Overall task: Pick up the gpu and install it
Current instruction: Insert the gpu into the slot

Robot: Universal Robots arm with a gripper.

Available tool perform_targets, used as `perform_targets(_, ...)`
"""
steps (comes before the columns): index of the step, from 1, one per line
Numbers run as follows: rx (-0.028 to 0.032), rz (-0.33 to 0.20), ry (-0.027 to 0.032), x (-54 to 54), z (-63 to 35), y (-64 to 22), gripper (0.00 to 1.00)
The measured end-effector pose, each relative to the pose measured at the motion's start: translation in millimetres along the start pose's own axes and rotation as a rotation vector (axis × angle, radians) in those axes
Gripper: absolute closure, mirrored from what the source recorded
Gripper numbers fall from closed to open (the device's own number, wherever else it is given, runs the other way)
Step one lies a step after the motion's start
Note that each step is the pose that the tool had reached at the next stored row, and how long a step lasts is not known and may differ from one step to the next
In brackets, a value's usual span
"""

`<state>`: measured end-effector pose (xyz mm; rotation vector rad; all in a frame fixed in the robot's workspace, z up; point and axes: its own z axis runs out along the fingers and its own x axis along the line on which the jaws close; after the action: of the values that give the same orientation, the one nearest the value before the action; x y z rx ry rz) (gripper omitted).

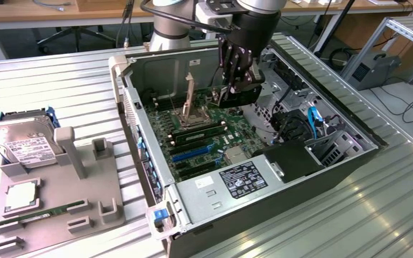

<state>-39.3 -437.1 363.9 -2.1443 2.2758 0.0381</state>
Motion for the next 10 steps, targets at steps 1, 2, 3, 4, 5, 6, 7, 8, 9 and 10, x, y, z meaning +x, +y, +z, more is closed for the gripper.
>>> perform_targets(1,0.0,0.0,0.0,0.1,0.1,0.0,0.74)
perform_targets(2,0.0,0.0,0.0,0.4,0.4,0.0,0.74)
perform_targets(3,0.0,0.0,0.0001,0.6,0.7,0.0,0.74)
perform_targets(4,0.0,0.0,0.0,0.9,1.1,0.0,0.74)
perform_targets(5,0.0,0.0,0.0,1.1,1.5,-0.1,0.74)
perform_targets(6,0.0,0.0,0.0,1.2,1.7,-0.1,0.74)
perform_targets(7,0.0,0.0,0.0,1.3,1.9,-0.1,0.74)
perform_targets(8,0.0,0.0,0.0001,1.4,2.0,-0.1,0.74)
perform_targets(9,0.0,0.0,0.0,1.5,2.2,-0.1,0.74)
perform_targets(10,0.0,0.0,0.0001,1.7,2.4,-0.1,0.74)
